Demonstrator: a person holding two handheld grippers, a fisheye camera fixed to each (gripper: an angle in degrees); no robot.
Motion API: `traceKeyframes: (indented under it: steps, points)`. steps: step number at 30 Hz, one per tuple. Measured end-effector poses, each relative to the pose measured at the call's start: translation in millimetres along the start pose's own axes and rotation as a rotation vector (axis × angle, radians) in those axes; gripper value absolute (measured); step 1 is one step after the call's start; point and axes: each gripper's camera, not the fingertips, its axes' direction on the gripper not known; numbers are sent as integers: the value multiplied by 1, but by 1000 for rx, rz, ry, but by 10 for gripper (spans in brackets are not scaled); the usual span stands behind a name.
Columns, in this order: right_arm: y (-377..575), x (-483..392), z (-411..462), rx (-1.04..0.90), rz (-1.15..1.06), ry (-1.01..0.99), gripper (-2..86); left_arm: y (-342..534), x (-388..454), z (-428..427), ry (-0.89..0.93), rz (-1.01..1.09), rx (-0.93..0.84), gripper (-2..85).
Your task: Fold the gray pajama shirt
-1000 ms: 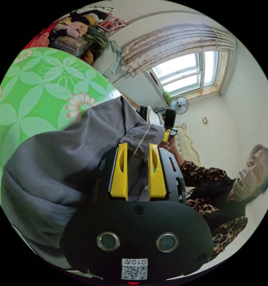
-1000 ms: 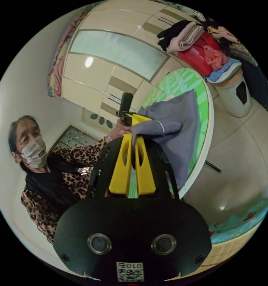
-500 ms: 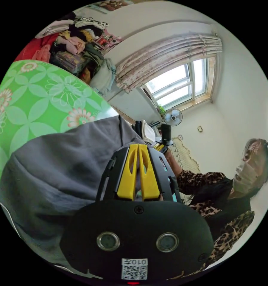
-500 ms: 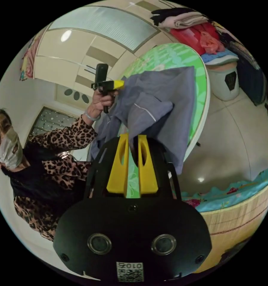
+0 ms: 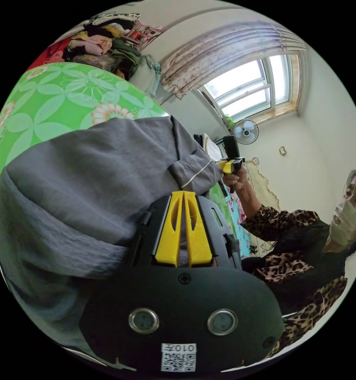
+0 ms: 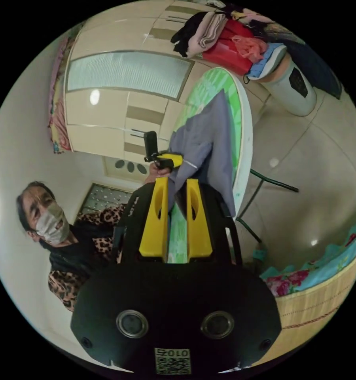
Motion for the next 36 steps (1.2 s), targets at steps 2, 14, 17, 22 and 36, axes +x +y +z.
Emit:
traceKeyframes:
  steps: [2, 14, 17, 22, 36]
  points:
    - [-3, 12, -5, 48, 29, -80, 73, 1, -2, 0, 3, -3, 1, 2]
    - [8, -80, -24, 73, -395, 103, 26, 19, -29, -21, 235, -93, 245, 94]
    - [9, -96, -25, 50, -466, 115, 25, 16, -36, -21, 298, -102, 277, 114]
    - [12, -101, -29, 50, -519, 79, 24, 14, -54, -23, 368, -105, 328, 132]
    - [36, -59, -40, 121, -422, -18, 26, -3, -52, 32, 589, 1, 292, 28]
